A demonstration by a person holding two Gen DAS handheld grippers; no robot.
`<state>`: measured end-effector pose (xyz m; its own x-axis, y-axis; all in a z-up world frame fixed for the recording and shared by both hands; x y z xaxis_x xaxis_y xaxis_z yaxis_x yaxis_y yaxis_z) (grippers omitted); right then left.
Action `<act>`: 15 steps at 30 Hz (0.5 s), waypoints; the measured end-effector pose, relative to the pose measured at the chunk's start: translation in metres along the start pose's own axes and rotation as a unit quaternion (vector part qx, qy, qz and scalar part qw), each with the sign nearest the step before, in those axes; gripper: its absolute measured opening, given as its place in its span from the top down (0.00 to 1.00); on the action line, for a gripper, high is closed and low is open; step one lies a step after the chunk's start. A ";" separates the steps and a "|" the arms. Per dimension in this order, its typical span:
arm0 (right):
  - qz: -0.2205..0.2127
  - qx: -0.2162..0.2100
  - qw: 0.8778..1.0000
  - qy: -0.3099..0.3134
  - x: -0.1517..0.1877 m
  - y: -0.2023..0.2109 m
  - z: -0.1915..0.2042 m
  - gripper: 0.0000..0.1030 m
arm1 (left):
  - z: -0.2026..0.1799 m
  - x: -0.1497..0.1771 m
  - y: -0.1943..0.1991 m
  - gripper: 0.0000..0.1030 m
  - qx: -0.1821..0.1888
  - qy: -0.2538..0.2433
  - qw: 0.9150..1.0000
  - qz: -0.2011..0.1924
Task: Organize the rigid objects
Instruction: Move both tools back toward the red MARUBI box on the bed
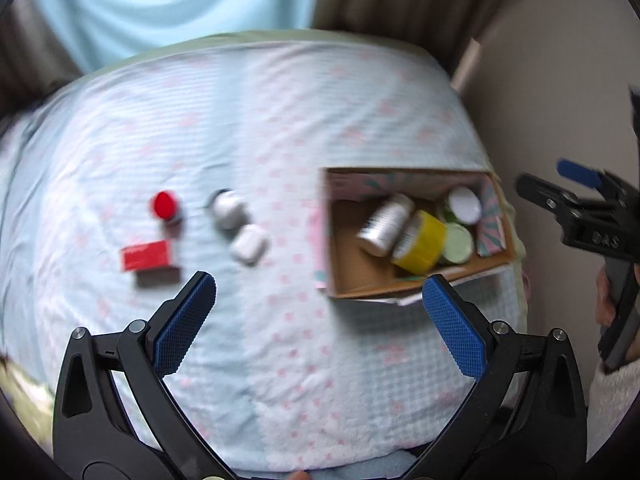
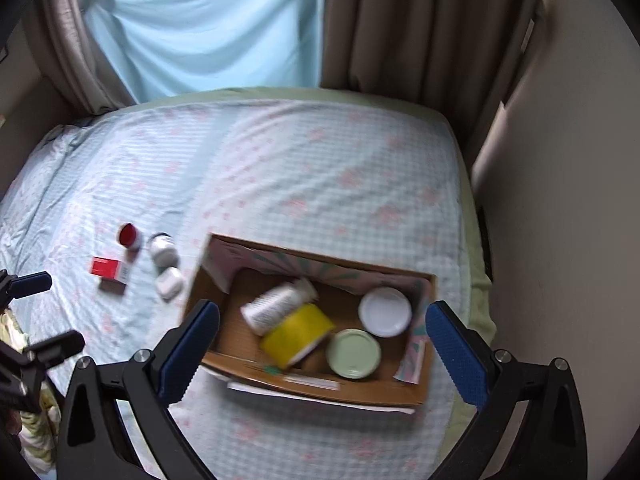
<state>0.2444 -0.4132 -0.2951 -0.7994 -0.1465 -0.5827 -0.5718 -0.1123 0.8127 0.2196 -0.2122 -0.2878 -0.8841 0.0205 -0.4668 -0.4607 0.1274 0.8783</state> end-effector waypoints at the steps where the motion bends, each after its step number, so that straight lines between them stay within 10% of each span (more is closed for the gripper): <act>1: -0.002 -0.004 1.000 0.003 -0.003 0.002 0.009 0.00 | 0.012 0.001 0.005 0.00 -0.005 0.013 1.000 -0.003; 15: 0.000 -0.086 0.994 0.066 -0.055 -0.016 0.150 0.00 | 0.180 0.016 0.014 0.00 -0.048 0.251 0.967 -0.007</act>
Point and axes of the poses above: each gripper's, at about its wrist camera, not at the fingertips, and y roughly against the way its jaws point, z to its left, x to its underside, the point moved 9 cm from there along -y, roughly the way its jaws point, and after that the axes turned 6 degrees about -z, right-handed, at the moved point
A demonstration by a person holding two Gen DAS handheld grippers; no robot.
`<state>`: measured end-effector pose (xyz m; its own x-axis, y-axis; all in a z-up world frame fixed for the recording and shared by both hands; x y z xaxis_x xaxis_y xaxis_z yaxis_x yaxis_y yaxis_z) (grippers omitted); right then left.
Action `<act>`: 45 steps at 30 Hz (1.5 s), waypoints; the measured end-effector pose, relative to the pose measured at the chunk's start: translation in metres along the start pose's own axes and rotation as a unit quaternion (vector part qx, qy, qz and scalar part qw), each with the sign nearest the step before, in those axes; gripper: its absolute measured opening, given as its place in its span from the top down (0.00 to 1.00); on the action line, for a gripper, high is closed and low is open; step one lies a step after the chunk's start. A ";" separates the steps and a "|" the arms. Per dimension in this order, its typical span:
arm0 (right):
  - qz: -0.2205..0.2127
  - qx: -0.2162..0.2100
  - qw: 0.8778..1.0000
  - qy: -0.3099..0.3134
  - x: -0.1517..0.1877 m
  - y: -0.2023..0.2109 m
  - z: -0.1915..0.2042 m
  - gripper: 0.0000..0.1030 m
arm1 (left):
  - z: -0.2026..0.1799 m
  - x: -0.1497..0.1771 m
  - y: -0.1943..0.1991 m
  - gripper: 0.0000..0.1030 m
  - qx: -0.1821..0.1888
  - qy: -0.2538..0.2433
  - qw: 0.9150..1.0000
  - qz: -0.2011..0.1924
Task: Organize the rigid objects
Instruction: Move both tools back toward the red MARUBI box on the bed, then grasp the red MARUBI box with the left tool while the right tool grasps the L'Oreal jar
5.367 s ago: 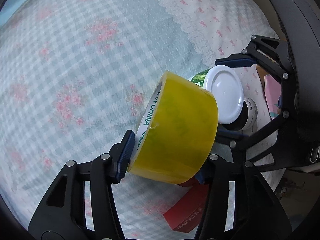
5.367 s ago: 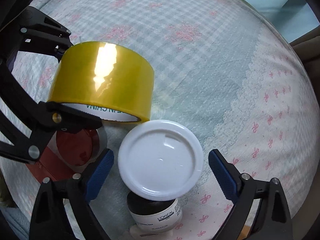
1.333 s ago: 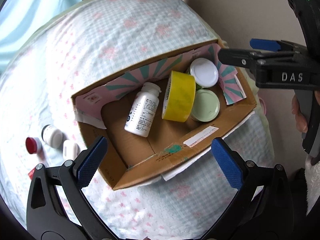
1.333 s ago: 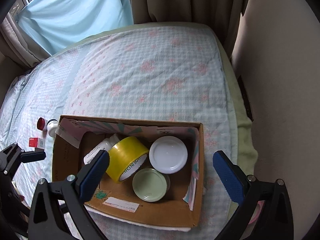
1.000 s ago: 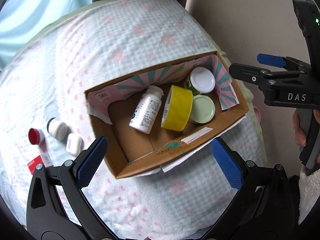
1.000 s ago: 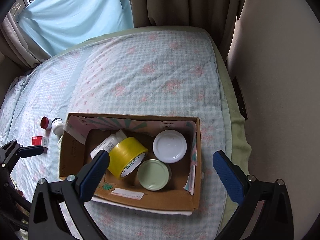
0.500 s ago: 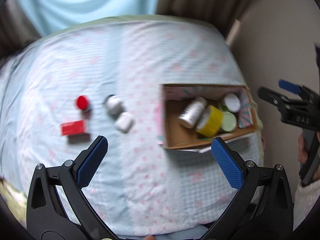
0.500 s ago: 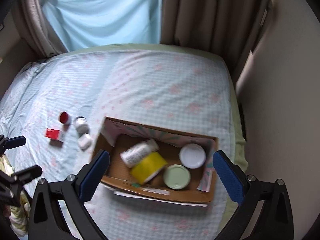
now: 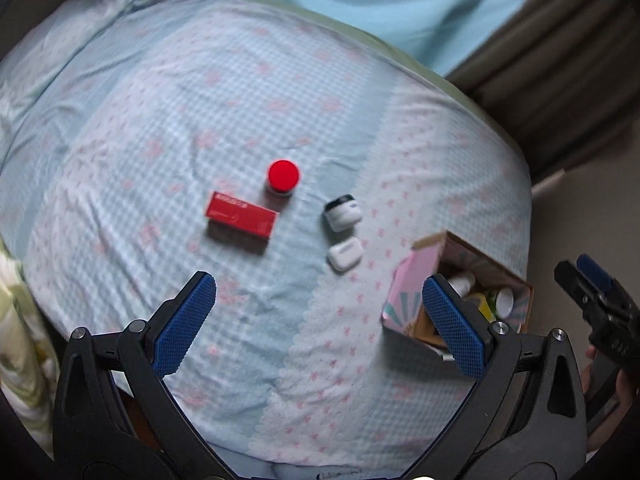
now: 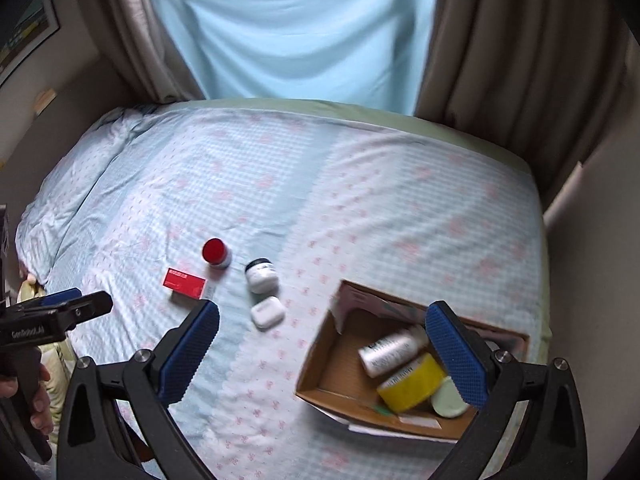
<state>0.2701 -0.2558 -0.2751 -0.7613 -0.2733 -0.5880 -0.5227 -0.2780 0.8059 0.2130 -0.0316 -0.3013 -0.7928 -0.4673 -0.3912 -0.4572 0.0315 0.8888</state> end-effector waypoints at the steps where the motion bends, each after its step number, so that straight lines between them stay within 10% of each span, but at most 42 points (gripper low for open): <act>1: 0.005 -0.004 1.000 0.006 -0.004 -0.008 0.007 0.00 | 0.009 -0.003 -0.005 0.00 -0.004 0.016 1.000 0.002; 10: 0.060 -0.028 0.996 0.052 -0.012 -0.098 0.051 0.00 | 0.080 -0.018 -0.075 0.00 -0.041 0.179 0.982 0.035; 29: 0.151 -0.046 0.967 0.200 0.045 -0.279 0.092 0.00 | 0.149 0.017 -0.241 0.07 -0.097 0.467 0.875 0.087; 37: 0.182 -0.064 0.950 0.246 0.060 -0.317 0.104 0.06 | 0.133 0.026 -0.276 0.37 -0.112 0.470 0.869 0.107; 45: 0.233 -0.048 0.940 0.244 0.080 -0.339 0.101 0.37 | 0.129 0.043 -0.286 0.56 -0.106 0.477 0.866 0.103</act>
Point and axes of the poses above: each gripper's, at about its wrist camera, not at the fingertips, and y roughly against the way its jaws point, z to its left, x to its underside, the point moved 9 cm from there along -y, roughly the way its jaws point, and after that the axes turned 6 degrees about -z, right-handed, at the moved point
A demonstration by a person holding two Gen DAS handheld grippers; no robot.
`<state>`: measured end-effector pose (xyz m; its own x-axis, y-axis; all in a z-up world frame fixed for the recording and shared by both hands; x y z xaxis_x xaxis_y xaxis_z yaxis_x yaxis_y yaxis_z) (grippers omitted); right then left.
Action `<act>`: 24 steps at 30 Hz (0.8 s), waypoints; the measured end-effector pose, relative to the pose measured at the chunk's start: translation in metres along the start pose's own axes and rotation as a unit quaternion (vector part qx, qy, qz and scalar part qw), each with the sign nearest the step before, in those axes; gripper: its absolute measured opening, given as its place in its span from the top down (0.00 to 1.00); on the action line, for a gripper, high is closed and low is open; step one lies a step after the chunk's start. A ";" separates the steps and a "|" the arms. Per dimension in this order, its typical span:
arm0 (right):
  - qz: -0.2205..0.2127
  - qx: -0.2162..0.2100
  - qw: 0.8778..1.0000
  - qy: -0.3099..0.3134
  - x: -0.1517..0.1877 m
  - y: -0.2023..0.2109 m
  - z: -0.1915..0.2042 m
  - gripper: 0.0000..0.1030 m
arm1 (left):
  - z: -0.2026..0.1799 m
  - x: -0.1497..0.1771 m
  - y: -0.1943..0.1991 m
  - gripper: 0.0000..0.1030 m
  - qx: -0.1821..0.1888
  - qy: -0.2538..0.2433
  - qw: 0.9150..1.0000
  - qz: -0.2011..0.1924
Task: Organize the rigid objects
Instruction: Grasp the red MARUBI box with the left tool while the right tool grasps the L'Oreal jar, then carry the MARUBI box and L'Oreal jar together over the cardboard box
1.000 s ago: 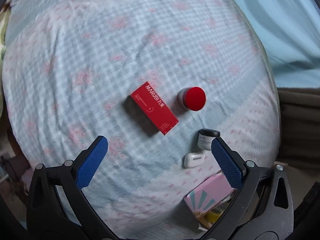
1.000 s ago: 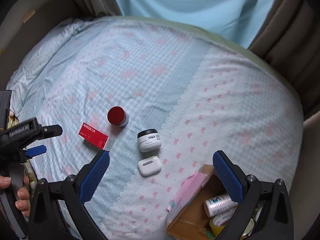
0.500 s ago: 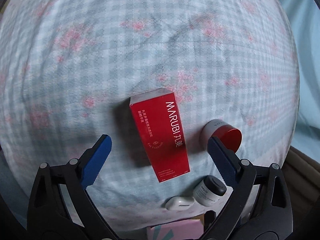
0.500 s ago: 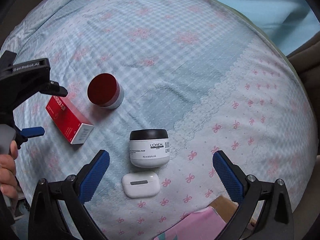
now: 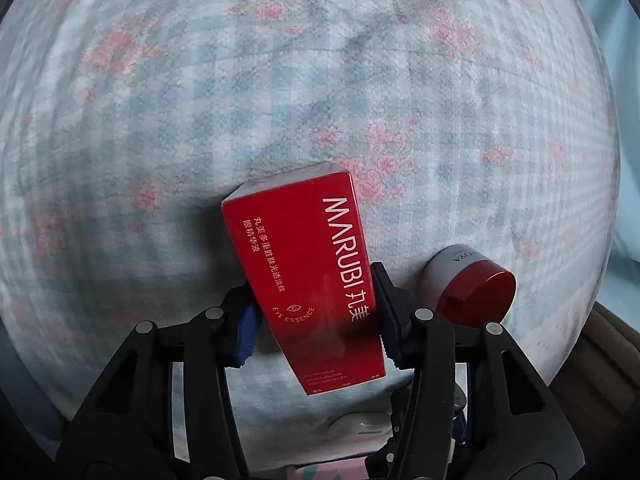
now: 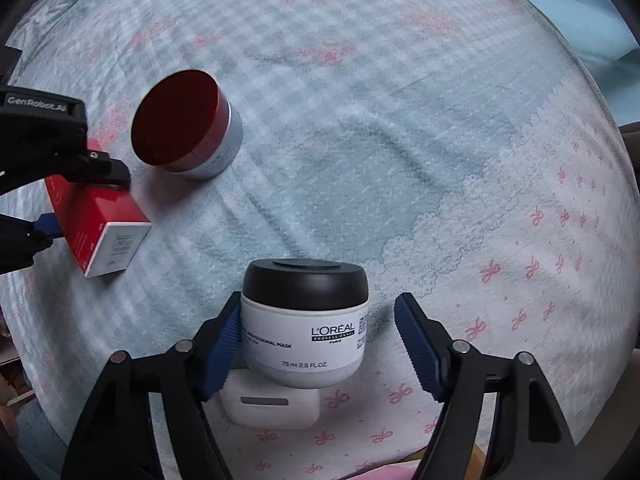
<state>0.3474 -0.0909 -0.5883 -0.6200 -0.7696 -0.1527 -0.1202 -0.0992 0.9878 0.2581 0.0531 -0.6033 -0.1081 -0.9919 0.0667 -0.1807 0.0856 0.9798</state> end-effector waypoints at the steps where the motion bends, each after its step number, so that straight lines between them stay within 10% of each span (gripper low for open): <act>1: 0.004 -0.007 1.000 -0.004 0.001 -0.001 0.002 0.40 | 0.002 0.000 0.000 0.57 0.004 -0.002 1.000 0.001; 13: 0.005 -0.017 0.999 -0.031 -0.004 0.006 0.009 0.49 | 0.004 -0.010 0.035 0.60 0.010 -0.107 0.994 -0.020; 24: -0.051 -0.031 0.993 -0.100 -0.006 0.071 0.000 0.49 | -0.027 -0.005 0.101 0.61 0.054 -0.250 0.966 -0.050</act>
Point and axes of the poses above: each gripper's, at about its wrist camera, not at the fingertips, and y roughly against the way its jaws point, z to its left, x to its underside, the point moved 9 cm from there along -y, roughly the way its jaws point, and after that the axes turned 6 degrees about -z, right-handed, at the moved point
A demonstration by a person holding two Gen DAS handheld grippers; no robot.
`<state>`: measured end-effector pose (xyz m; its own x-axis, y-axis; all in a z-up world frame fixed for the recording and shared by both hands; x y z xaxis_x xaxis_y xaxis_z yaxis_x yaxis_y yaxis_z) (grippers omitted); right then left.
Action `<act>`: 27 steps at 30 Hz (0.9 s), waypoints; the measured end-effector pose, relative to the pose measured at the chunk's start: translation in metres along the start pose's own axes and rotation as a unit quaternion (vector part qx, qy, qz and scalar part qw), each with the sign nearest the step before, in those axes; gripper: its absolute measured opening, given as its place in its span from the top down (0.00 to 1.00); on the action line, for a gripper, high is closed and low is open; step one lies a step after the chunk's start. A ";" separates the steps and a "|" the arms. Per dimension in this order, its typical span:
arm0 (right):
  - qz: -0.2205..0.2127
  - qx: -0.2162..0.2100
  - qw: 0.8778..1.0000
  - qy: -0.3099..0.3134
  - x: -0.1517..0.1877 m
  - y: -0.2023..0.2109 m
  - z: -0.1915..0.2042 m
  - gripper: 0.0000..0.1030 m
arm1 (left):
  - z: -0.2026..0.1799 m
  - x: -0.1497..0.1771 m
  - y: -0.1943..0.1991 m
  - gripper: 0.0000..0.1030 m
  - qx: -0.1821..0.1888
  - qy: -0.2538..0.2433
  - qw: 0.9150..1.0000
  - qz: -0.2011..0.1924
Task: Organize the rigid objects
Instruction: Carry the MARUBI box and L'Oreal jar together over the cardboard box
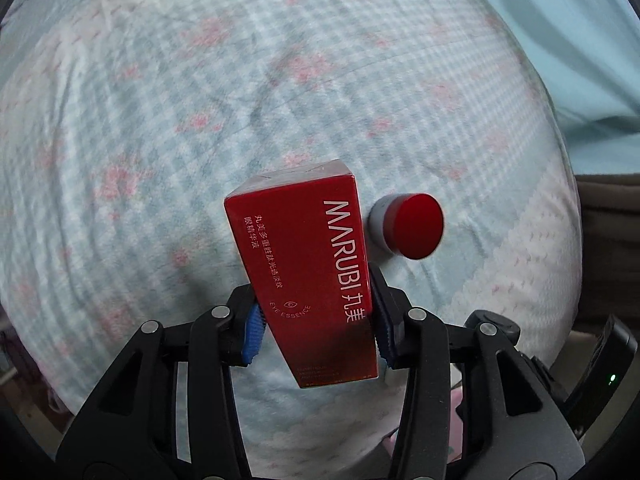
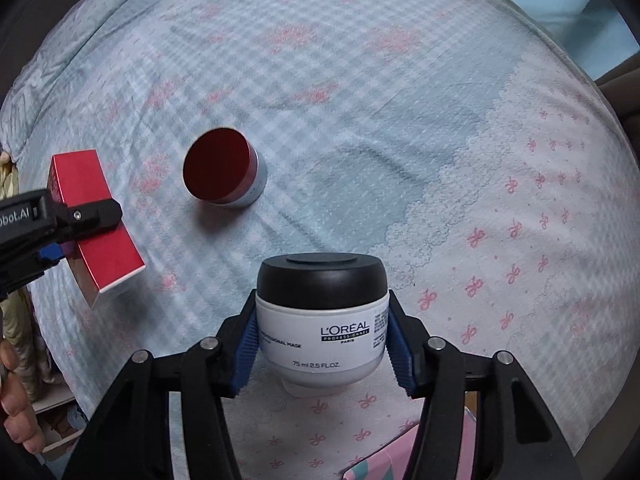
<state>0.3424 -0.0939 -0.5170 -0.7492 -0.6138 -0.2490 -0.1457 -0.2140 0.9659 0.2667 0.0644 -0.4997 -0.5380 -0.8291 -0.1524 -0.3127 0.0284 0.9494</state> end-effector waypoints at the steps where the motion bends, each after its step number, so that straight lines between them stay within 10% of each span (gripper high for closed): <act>1: -0.009 -0.002 1.000 -0.011 -0.001 0.011 -0.001 0.49 | -0.004 -0.002 0.010 0.60 0.007 -0.015 1.000 -0.002; 11: -0.095 0.001 0.988 -0.123 0.022 0.126 -0.026 0.49 | -0.078 0.024 0.097 0.61 0.081 -0.141 0.987 -0.015; 27: -0.142 0.075 0.940 -0.300 0.189 0.241 -0.137 0.49 | -0.213 0.164 0.174 0.61 0.168 -0.332 0.928 0.013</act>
<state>0.2544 -0.3653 -0.3412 -0.8890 0.0009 -0.4578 -0.4515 -0.1673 0.8765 0.2910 -0.1851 -0.3014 -0.8777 -0.3019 -0.3722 -0.4594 0.3084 0.8330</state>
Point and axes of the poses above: each gripper's, at about its wrist camera, not at the fingertips, and y roughly against the way its jaws point, z to its left, x to its underside, the point moved 9 cm from there along -y, roughly the way its jaws point, and after that the axes turned 6 degrees about -z, right-handed, at the moved point
